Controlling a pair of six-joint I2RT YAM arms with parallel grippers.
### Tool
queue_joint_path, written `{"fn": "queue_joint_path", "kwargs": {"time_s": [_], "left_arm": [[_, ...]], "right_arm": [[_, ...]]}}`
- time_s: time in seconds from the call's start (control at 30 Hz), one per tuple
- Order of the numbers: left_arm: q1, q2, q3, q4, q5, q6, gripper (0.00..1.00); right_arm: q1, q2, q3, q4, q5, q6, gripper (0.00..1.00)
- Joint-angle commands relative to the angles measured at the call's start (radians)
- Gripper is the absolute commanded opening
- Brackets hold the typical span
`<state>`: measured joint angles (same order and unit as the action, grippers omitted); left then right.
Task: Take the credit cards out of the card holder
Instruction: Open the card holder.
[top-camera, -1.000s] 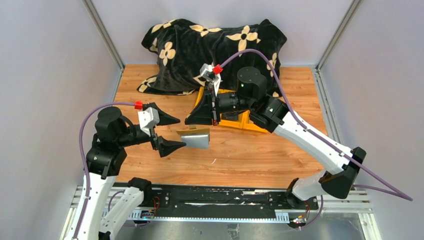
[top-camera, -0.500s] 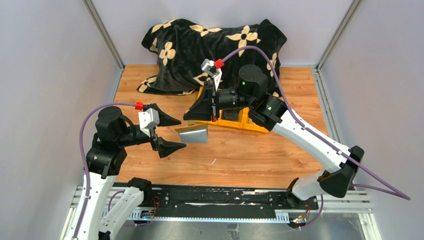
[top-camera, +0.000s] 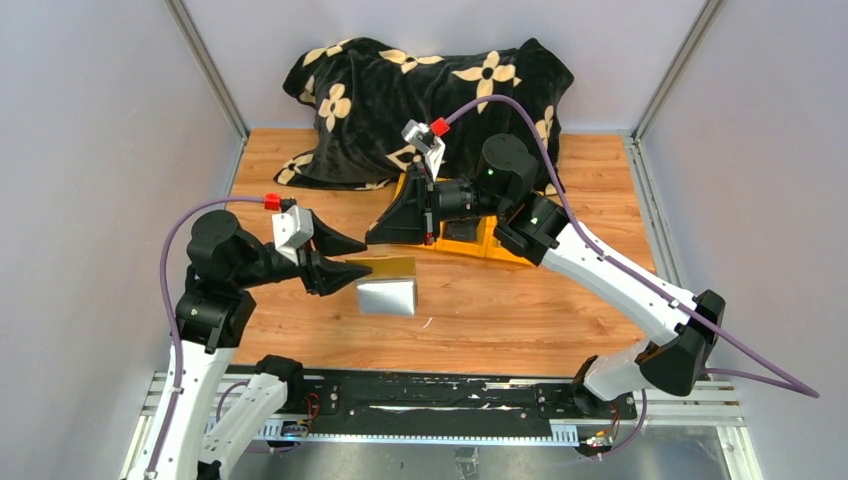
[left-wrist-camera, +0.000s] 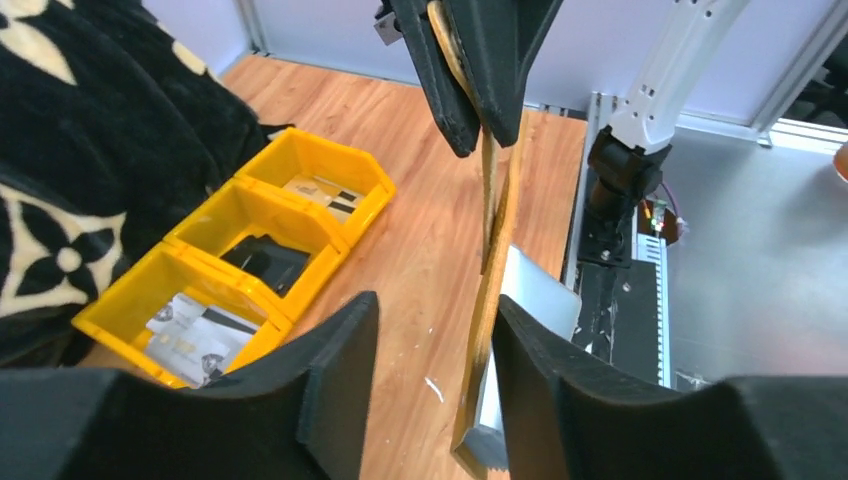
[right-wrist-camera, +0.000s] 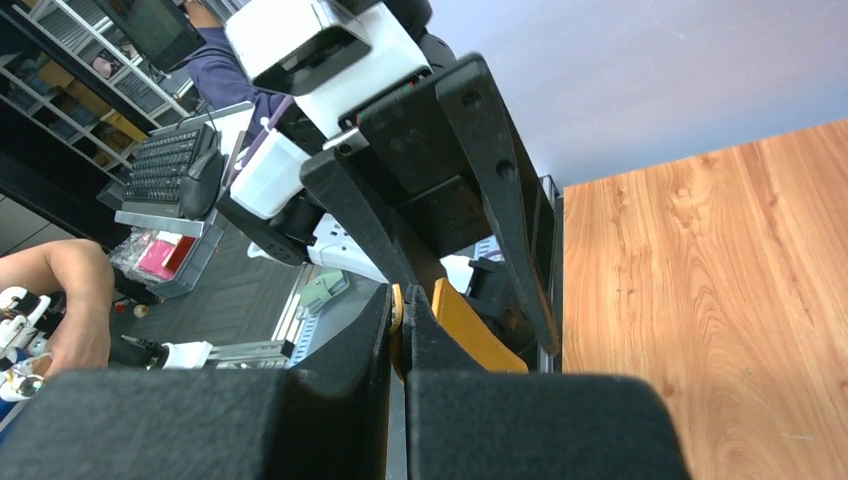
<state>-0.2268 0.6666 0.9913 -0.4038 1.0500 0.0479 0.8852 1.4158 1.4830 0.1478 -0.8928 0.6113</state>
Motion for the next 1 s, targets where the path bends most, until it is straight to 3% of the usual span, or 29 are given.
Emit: {"fn": "queue_joint_path", "kwargs": {"time_s": [0.0,0.07,0.17,0.23,0.33,0.43,0.67,0.97], "left_arm": [[-0.006,0.027,0.001,-0.008,0.099,-0.017,0.47],[-0.006,0.036,0.004,-0.037,0.143,-0.007,0.36],[-0.006,0.040,0.018,-0.070,0.168,0.011,0.10],[-0.006,0.040,0.036,-0.093,0.166,0.029,0.00],[-0.006,0.049,0.072,-0.125,0.177,0.045,0.00],[-0.006,0.058,0.094,-0.126,0.196,0.024,0.00],[-0.006,0.059,0.127,-0.130,0.225,-0.040,0.00],[-0.006,0.066,0.149,-0.120,0.211,-0.126,0.00]], "right_arm": [[-0.002,-0.010,0.004,0.112,-0.027,0.053,0.00],[0.000,0.001,0.012,0.124,-0.029,0.066,0.00],[-0.001,0.009,0.014,0.136,-0.020,0.071,0.02],[-0.001,0.004,0.005,0.139,-0.019,0.061,0.19],[-0.016,-0.026,-0.056,0.181,-0.020,0.021,0.53],[-0.051,-0.085,-0.157,0.240,-0.037,-0.043,0.74],[-0.094,-0.187,-0.277,0.132,-0.087,-0.244,0.77],[-0.062,-0.168,-0.291,0.212,-0.165,-0.165,0.57]]}}
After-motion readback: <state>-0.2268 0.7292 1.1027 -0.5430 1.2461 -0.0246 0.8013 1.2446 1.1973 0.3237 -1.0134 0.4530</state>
